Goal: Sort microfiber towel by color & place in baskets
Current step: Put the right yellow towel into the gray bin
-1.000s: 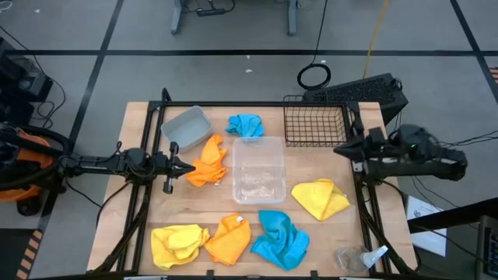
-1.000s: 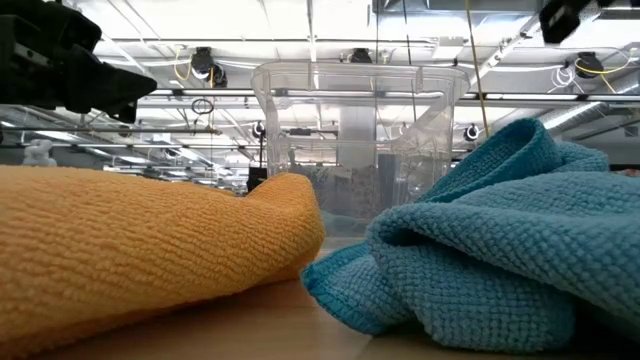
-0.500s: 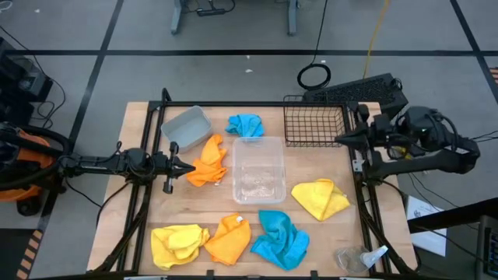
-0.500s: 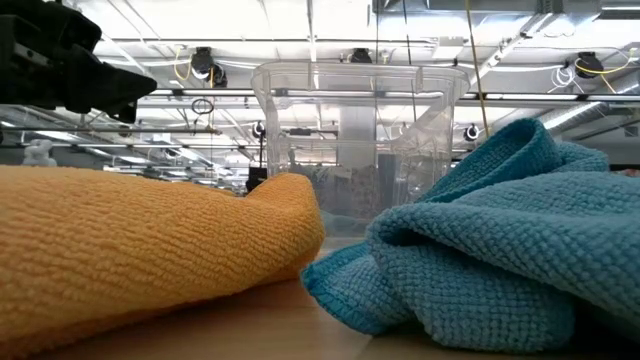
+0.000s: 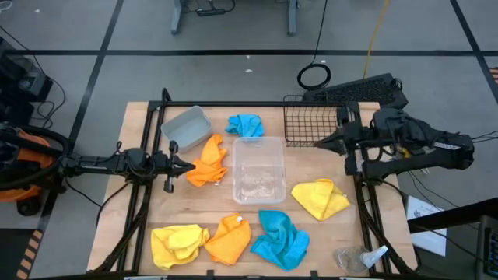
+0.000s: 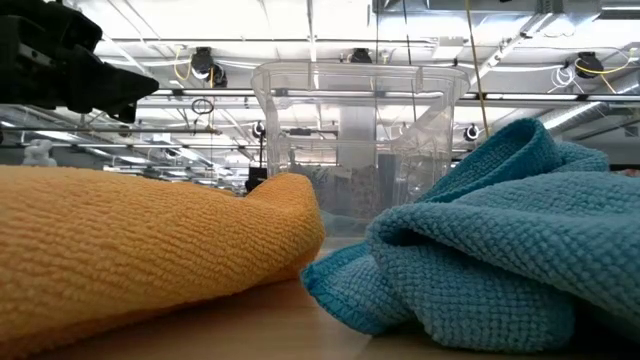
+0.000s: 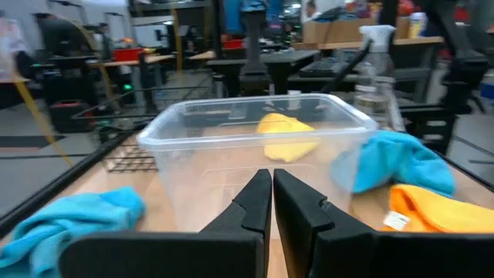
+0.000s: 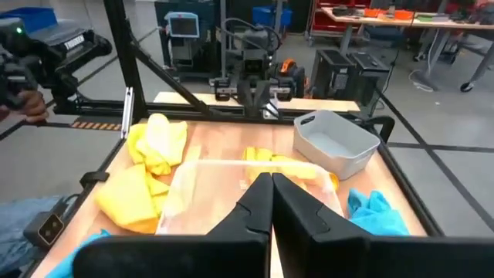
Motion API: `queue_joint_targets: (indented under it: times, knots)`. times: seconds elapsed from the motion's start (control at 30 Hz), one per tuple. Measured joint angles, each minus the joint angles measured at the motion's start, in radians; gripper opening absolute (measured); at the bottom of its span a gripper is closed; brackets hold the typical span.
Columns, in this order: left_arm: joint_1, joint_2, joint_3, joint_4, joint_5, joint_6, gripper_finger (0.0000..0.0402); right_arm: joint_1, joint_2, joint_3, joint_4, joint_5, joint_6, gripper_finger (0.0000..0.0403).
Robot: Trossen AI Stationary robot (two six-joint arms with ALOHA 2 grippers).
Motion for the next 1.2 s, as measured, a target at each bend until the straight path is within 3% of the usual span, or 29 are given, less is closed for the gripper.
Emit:
queue_joint_targets:
  times: [0.2, 0.37, 0.53, 0.67, 0.77, 0.93, 1.2]
  knots:
    - [0.000, 0.000, 0.000, 0.121, -0.075, -0.019, 0.0025, 0.000, 0.000, -0.062, 0.025, 0.006, 0.025, 0.0000]
    - [0.000, 0.000, 0.014, 0.251, -0.077, -0.037, 0.0025, 0.000, -0.001, -0.113, 0.047, 0.006, 0.060, 0.0000]
    - [0.000, 0.009, 0.134, 0.243, -0.124, -0.129, 0.0025, 0.000, 0.000, -0.140, 0.049, 0.007, 0.072, 0.0000]
    - [0.000, 0.057, 0.297, 0.128, -0.102, -0.127, 0.0025, 0.000, 0.000, -0.155, 0.073, 0.014, 0.085, 0.0000]
    - [0.000, 0.133, 0.445, -0.010, -0.110, -0.127, 0.0025, 0.000, 0.000, -0.165, 0.070, 0.014, 0.081, 0.0000]
    - [0.000, 0.311, 0.675, -0.142, -0.240, -0.093, 0.0025, 0.000, 0.000, -0.193, 0.065, 0.015, 0.085, 0.0000]
    - [0.000, 0.659, 0.901, -0.172, -0.207, 0.074, 0.0025, 0.000, 0.000, -0.220, -0.011, 0.013, 0.201, 0.0000]
